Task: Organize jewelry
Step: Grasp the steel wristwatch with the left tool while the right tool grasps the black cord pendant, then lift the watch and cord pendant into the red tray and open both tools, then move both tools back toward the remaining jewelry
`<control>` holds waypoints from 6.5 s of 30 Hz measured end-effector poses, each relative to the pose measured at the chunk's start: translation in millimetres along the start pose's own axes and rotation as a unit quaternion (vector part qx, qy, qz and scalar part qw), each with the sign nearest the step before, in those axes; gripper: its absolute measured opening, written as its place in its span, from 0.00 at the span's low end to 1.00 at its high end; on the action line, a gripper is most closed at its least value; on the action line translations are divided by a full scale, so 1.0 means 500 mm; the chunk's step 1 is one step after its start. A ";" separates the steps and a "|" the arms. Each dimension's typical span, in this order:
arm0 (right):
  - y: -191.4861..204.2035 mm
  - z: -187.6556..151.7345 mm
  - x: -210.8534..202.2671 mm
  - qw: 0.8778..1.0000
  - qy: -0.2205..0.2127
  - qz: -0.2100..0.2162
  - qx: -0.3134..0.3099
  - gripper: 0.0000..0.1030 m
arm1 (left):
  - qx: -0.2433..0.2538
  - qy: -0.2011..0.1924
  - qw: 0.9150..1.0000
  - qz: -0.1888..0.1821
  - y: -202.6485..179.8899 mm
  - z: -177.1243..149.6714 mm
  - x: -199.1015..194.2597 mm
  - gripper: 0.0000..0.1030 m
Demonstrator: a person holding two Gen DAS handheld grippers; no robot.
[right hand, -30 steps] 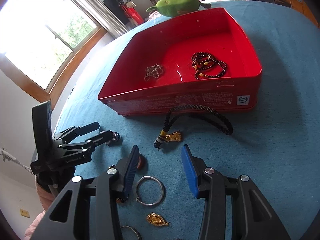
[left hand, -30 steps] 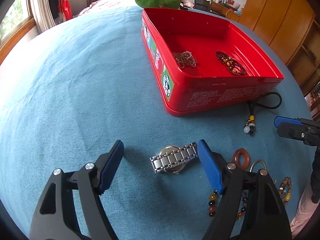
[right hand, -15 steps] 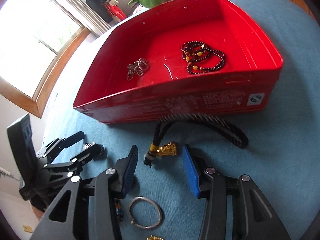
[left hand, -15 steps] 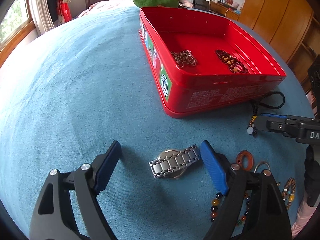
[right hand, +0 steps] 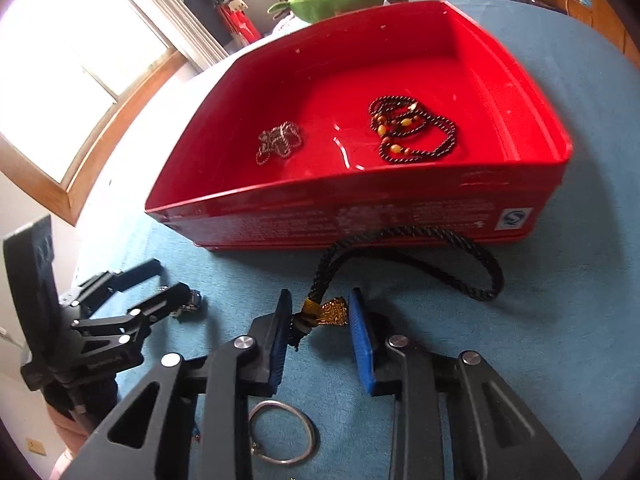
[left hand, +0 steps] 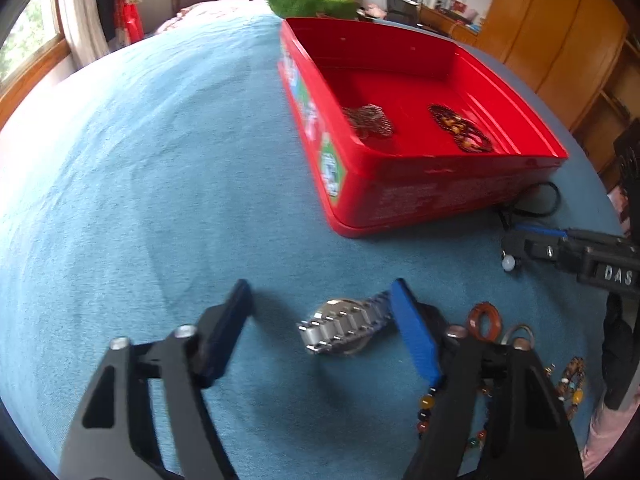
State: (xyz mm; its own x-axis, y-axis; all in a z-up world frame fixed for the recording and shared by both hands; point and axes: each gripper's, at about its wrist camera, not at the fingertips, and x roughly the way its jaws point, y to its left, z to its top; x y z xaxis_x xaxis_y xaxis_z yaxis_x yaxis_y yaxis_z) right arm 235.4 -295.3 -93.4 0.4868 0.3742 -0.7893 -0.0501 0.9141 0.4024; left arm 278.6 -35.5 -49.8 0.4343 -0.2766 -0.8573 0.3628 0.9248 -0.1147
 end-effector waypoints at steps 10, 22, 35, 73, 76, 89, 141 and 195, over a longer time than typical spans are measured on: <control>-0.017 0.005 0.020 1.000 0.013 0.007 0.012 0.27 | 0.004 0.015 1.000 -0.018 -0.018 -0.006 0.003 0.40; -0.028 0.003 0.011 1.000 0.007 0.016 0.014 0.11 | -0.043 0.003 0.999 -0.023 0.000 -0.006 -0.033 0.17; -0.024 -0.002 0.006 0.999 0.011 0.028 0.015 0.13 | -0.051 -0.004 0.998 -0.041 0.005 -0.002 -0.041 0.17; -0.029 0.013 -0.028 0.996 -0.016 0.091 0.011 0.07 | -0.039 -0.019 0.997 -0.059 -0.033 0.001 -0.028 0.20; -0.026 0.012 -0.058 0.993 -0.029 0.116 0.010 0.07 | -0.039 -0.029 0.997 -0.068 -0.034 0.000 -0.047 0.20; -0.016 0.035 -0.177 0.988 -0.085 0.128 -0.003 0.07 | -0.044 -0.068 0.993 -0.082 -0.035 0.017 -0.126 0.20; -0.059 0.290 0.057 1.000 0.001 -0.022 -0.009 0.24 | -0.067 -0.049 0.996 -0.019 -0.061 0.329 0.077 0.28; 0.005 -0.135 -0.058 0.998 0.007 0.049 -0.043 0.26 | -0.027 0.002 0.999 0.024 -0.105 -0.162 -0.067 0.50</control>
State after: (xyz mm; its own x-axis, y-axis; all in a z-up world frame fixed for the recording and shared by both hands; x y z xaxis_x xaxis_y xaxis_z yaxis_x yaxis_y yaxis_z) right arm 162.3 -293.5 -100.7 0.4644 0.4643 -0.7541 -0.1721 0.8826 0.4374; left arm 178.2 -53.4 -55.9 0.4472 -0.2299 -0.8644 0.2958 0.9501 -0.0997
